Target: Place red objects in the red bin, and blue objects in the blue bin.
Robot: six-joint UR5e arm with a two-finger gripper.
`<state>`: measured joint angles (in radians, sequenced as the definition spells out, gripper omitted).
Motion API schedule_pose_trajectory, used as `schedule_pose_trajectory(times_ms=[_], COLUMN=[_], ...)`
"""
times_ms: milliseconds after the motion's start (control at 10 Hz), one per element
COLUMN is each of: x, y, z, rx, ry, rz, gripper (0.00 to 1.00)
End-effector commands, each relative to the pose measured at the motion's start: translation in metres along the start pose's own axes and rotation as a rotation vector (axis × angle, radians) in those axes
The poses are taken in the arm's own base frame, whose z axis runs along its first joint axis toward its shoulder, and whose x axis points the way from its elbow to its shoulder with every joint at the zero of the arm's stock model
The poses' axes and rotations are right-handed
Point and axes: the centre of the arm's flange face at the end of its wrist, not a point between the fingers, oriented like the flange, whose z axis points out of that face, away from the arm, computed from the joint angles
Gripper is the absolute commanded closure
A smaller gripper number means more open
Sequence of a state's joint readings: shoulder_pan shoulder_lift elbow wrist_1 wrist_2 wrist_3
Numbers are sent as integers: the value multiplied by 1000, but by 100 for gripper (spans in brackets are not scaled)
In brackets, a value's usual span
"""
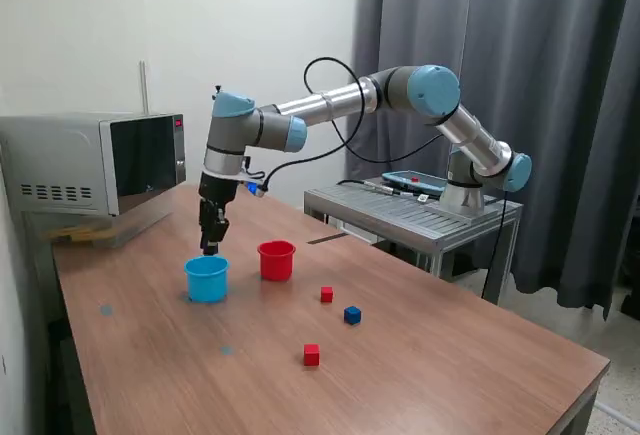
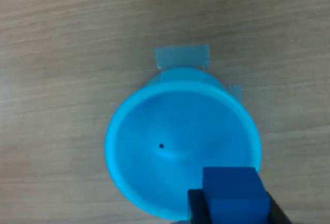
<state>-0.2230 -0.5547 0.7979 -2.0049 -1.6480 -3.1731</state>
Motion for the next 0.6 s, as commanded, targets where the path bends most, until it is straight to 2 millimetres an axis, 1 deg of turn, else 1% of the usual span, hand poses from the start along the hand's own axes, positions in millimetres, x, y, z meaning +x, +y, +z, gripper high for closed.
schedule_pose_trajectory(times_ms=[0,300,400,500], x=[-4,-5,-10,-10], y=[-4,-7,-7,-7], z=[8,14,14,14], rx=[18,30,31,31], ry=[-1,-1,-2,-4], rz=[5,5,11,11], gripper=[100,100,100,100])
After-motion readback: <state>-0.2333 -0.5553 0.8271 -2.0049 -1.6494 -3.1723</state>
